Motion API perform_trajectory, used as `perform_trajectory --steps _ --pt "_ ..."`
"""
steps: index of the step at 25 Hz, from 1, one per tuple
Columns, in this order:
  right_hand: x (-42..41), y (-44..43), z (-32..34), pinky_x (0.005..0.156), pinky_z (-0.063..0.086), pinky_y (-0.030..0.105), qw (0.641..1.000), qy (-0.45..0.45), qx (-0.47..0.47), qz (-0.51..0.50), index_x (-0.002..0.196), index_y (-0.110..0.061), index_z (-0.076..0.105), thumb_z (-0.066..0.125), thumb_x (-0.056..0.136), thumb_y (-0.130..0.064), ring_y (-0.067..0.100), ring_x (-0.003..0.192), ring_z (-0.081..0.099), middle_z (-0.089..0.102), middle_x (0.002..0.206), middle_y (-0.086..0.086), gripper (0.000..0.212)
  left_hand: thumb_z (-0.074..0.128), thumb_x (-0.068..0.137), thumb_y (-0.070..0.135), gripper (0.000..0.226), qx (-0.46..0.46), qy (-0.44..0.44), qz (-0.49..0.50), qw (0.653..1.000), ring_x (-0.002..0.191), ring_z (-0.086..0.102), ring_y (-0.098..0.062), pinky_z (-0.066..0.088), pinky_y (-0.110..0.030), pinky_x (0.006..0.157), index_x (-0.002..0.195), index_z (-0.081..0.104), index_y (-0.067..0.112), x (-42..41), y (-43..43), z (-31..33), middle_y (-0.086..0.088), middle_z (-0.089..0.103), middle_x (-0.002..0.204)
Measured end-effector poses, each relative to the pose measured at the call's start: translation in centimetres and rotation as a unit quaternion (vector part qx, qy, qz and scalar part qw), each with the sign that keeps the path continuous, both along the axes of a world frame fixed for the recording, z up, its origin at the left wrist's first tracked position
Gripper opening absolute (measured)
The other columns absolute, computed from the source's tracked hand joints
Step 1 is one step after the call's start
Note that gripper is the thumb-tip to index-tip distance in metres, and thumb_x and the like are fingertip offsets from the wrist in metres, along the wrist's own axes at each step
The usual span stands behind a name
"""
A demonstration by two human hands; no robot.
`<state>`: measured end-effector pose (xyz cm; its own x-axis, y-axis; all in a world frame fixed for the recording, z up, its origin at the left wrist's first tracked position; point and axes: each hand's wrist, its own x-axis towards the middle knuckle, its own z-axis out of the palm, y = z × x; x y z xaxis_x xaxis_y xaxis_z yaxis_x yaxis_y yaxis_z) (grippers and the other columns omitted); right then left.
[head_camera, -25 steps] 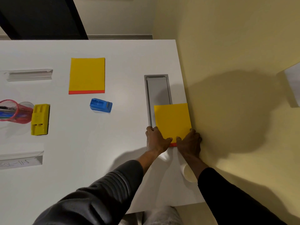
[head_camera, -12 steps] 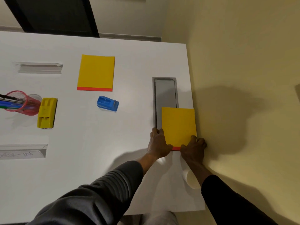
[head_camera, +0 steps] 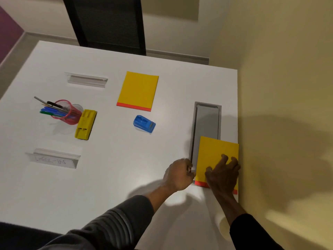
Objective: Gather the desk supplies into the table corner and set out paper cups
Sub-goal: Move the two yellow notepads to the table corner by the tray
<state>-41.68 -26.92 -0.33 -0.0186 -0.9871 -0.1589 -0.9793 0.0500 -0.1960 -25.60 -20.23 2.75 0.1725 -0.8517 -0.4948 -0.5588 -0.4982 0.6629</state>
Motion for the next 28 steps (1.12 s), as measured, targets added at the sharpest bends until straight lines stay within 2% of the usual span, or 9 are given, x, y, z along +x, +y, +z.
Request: perform_trajectory --steps 2,5,8,11,15,17,21,24,28 --pt "2.2 -1.4 0.2 0.084 0.054 0.051 0.999 -0.032 -0.014 0.026 0.129 -0.003 0.052 0.083 0.07 -0.021 0.047 0.114 0.05 0.05 0.132 0.029 0.069 0.073 0.09 0.041 0.02 0.011 -0.016 0.006 1.0 0.095 0.071 -0.022 0.06 -0.041 0.087 0.092 0.069 0.022 1.9 -0.6 0.9 0.005 0.076 0.1" --pt "5.8 -3.3 0.9 0.085 0.055 0.046 0.992 -0.089 -0.015 0.086 0.128 -0.005 0.055 0.081 0.071 -0.02 0.043 0.114 0.052 0.054 0.128 0.024 0.065 0.07 0.09 0.051 0.032 0.027 -0.086 0.018 0.996 0.1 0.071 -0.025 0.058 -0.04 0.09 0.105 0.071 0.024 5.6 -1.7 2.2 0.001 0.077 0.108" --pt "9.7 -5.1 1.7 0.083 0.051 0.038 0.984 -0.133 0.029 0.117 0.127 -0.009 0.053 0.078 0.075 -0.022 0.037 0.118 0.05 0.052 0.129 0.018 0.059 0.07 0.09 0.052 0.034 0.03 -0.131 0.052 0.989 0.101 0.071 -0.026 0.058 -0.042 0.091 0.109 0.071 0.023 10.8 -2.9 3.0 -0.001 0.077 0.111" --pt "13.2 -6.4 2.4 0.085 0.051 0.035 0.971 -0.187 0.047 0.138 0.132 -0.008 0.055 0.078 0.08 -0.023 0.035 0.12 0.053 0.056 0.129 0.019 0.059 0.074 0.086 0.051 0.031 0.035 -0.153 0.111 0.981 0.097 0.073 -0.027 0.059 -0.042 0.089 0.102 0.073 0.024 16.4 -3.9 3.7 -0.003 0.077 0.106" --pt "18.3 -9.7 3.0 0.088 0.048 0.031 0.953 -0.247 0.137 0.111 0.126 -0.013 0.063 0.079 0.085 -0.027 0.031 0.117 0.062 0.063 0.126 0.014 0.046 0.078 0.084 0.047 0.03 0.023 -0.165 0.186 0.968 0.099 0.073 -0.03 0.06 -0.044 0.089 0.097 0.075 0.021 23.3 -5.8 3.9 -0.008 0.078 0.104" --pt "21.4 -11.4 3.0 0.094 0.053 0.034 0.944 -0.261 0.181 0.088 0.121 -0.016 0.066 0.08 0.084 -0.032 0.027 0.118 0.064 0.067 0.128 0.01 0.042 0.08 0.086 0.046 0.032 0.012 -0.17 0.209 0.963 0.1 0.072 -0.031 0.059 -0.045 0.091 0.096 0.074 0.016 26.5 -7.1 3.5 -0.01 0.078 0.104" --pt "27.4 -14.0 3.2 0.101 0.052 0.037 0.938 -0.251 0.207 0.122 0.127 -0.013 0.065 0.082 0.084 -0.035 0.026 0.124 0.064 0.068 0.134 0.009 0.051 0.08 0.086 0.047 0.053 0.051 -0.168 0.204 0.963 0.116 0.065 -0.037 0.055 -0.045 0.097 0.119 0.068 0.007 32.1 -10.3 2.4 -0.017 0.072 0.121" --pt "30.7 -15.4 3.2 0.104 0.048 0.037 0.927 -0.268 0.238 0.108 0.137 -0.009 0.059 0.081 0.085 -0.034 0.027 0.13 0.058 0.061 0.143 0.01 0.062 0.079 0.088 0.048 0.079 0.094 -0.144 0.19 0.966 0.134 0.053 -0.039 0.048 -0.048 0.108 0.143 0.05 0.0 34.8 -12.9 1.4 -0.022 0.056 0.145" --pt "33.3 -16.5 2.0 0.088 0.044 0.034 0.915 -0.298 0.269 0.027 0.139 -0.006 0.054 0.083 0.082 -0.032 0.029 0.128 0.056 0.058 0.141 0.012 0.07 0.08 0.088 0.048 0.092 0.109 -0.093 0.205 0.968 0.139 0.048 -0.04 0.046 -0.049 0.11 0.152 0.035 -0.001 36.3 -15.3 -0.6 -0.022 0.047 0.154"
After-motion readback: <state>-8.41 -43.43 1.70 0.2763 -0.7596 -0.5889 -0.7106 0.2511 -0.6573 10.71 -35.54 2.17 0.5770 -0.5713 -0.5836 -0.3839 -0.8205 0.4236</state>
